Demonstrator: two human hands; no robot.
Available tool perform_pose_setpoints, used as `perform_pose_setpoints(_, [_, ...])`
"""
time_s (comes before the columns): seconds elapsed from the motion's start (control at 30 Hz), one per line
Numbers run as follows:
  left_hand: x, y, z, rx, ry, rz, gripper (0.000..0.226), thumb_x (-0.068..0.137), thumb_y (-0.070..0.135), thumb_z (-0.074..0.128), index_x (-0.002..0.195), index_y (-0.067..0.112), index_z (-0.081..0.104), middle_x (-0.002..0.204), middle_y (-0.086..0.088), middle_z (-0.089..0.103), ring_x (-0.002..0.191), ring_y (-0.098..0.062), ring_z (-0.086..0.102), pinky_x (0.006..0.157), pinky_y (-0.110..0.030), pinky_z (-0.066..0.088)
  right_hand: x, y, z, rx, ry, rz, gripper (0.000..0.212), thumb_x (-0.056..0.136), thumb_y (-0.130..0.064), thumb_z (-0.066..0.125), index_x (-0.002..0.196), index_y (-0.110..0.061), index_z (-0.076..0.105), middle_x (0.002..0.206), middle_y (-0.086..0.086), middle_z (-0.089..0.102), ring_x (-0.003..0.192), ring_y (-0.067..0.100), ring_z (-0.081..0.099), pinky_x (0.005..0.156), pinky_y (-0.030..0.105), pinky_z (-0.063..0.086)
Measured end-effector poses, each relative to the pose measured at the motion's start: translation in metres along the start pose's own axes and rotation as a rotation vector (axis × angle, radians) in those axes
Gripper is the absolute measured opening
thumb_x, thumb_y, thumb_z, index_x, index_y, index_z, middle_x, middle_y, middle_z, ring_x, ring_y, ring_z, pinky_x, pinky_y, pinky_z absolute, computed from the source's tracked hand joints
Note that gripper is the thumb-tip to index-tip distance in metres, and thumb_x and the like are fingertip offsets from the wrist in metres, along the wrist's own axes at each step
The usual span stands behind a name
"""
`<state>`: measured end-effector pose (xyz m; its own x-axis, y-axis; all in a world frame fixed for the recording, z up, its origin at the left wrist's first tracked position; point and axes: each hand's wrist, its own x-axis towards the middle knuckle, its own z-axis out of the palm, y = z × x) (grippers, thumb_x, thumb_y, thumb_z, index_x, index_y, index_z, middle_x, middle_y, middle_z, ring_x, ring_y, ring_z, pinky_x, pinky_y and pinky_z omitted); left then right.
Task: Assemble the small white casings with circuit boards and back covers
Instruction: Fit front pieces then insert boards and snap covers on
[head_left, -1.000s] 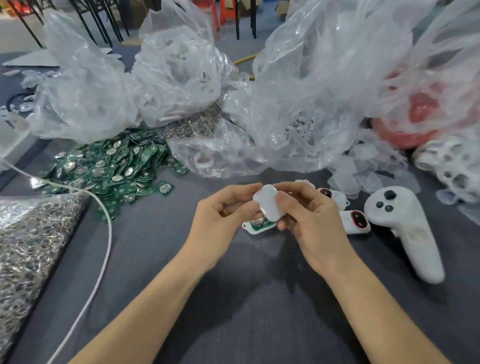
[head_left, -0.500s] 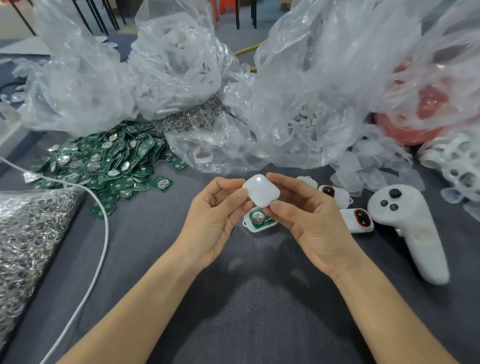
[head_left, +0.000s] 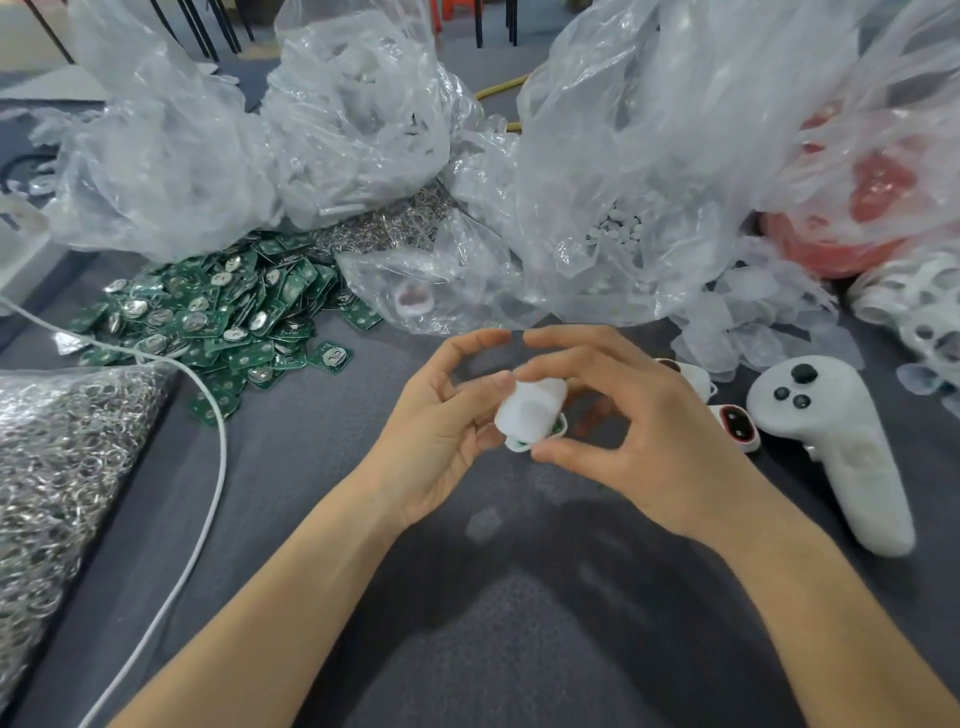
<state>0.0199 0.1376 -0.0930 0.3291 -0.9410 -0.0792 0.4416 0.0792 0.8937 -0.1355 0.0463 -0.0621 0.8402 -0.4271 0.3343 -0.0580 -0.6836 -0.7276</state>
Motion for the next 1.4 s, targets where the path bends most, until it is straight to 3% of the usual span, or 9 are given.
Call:
perform_pose_setpoints(0.1, [-0.004,0.002,0.002,0.117,-0.110,-0.019,0.043,0.086,0.005,0.061,0.125,0.020,0.050,0.086,-0.007,0.071,0.070,-0.017,0.064,0.058,-0.025,0.052,0.000,-0.006,0.003,-0.131,-0.068,0.019,0.043,0.070,-0.020,0.082,0.105,-0.022,0.057,0.122,-0.017,0.055,0.105,-0.002,0.051,0.086,0.016,0.042])
perform_pose_setpoints(0.23, [-0.006,-0.002,0.001,0.273,-0.136,-0.031,0.050,0.081,0.004,0.062,0.125,0.027,0.054,0.090,-0.020,0.063,0.089,-0.035,0.049,0.076,-0.051,0.039,-0.003,-0.011,0.002,-0.205,-0.175,0.054,0.054,0.072,-0.024,0.081,0.119,-0.028,0.056,0.110,-0.020,0.057,0.099,0.006,0.051,0.087,0.022,0.039])
perform_pose_setpoints(0.47, [-0.004,0.002,-0.004,0.431,-0.107,0.025,0.046,0.084,0.015,0.063,0.127,0.027,0.051,0.086,0.001,0.070,0.072,-0.014,0.057,0.070,-0.026,0.046,0.003,-0.002,-0.011,-0.233,-0.156,0.088,0.042,0.071,-0.019,0.081,0.110,-0.023,0.067,0.101,-0.015,0.058,0.091,-0.001,0.053,0.083,0.016,0.041])
perform_pose_setpoints(0.57, [-0.003,0.013,-0.023,0.793,-0.019,0.108,0.060,0.078,0.027,0.076,0.130,0.034,0.046,0.105,0.011,0.066,0.100,-0.010,0.059,0.088,-0.023,0.046,0.008,0.010,-0.015,-0.191,-0.044,0.161,0.041,0.069,-0.019,0.083,0.107,-0.022,0.068,0.101,-0.012,0.059,0.091,0.001,0.055,0.081,0.014,0.044])
perform_pose_setpoints(0.7, [-0.003,0.007,-0.027,1.287,-0.092,0.113,0.090,0.071,0.038,0.081,0.139,0.047,0.023,0.118,0.022,0.054,0.120,-0.010,0.036,0.107,-0.030,0.024,0.017,0.026,-0.001,-0.174,-0.114,0.196,0.041,0.068,-0.024,0.084,0.106,-0.024,0.068,0.098,-0.016,0.056,0.092,-0.003,0.052,0.080,0.007,0.037])
perform_pose_setpoints(0.93, [-0.001,-0.006,-0.024,1.379,-0.094,0.278,0.084,0.078,0.041,0.072,0.143,0.046,0.019,0.114,0.022,0.052,0.120,-0.008,0.035,0.107,-0.031,0.021,0.020,0.038,0.011,-0.138,-0.170,0.188,0.043,0.071,-0.024,0.082,0.110,-0.027,0.066,0.103,-0.013,0.052,0.097,0.003,0.052,0.089,0.017,0.040])
perform_pose_setpoints(1.17, [0.003,-0.005,-0.025,1.298,-0.123,0.254,0.084,0.078,0.034,0.077,0.137,0.049,0.020,0.112,0.027,0.060,0.118,0.001,0.035,0.105,-0.023,0.023,0.016,0.040,0.013,-0.111,-0.157,0.216,0.041,0.068,-0.027,0.084,0.106,-0.028,0.067,0.098,-0.016,0.049,0.089,-0.009,0.045,0.078,0.003,0.032])
perform_pose_setpoints(1.27, [0.003,-0.003,-0.025,1.289,-0.119,0.260,0.076,0.076,0.030,0.079,0.138,0.040,0.037,0.112,0.024,0.063,0.118,0.001,0.039,0.100,-0.008,0.024,0.016,0.041,0.015,-0.100,-0.147,0.249,0.040,0.066,-0.029,0.085,0.101,-0.026,0.067,0.097,-0.014,0.050,0.087,-0.004,0.047,0.077,0.009,0.036])
perform_pose_setpoints(1.4, [0.001,0.000,-0.026,1.228,-0.084,0.241,0.036,0.078,0.027,0.078,0.111,0.028,0.065,0.110,0.019,0.061,0.113,0.002,0.048,0.091,-0.003,0.029,0.015,0.045,0.014,-0.068,-0.161,0.281,0.039,0.065,-0.030,0.085,0.098,-0.032,0.064,0.099,-0.013,0.052,0.093,0.001,0.048,0.081,0.013,0.036])
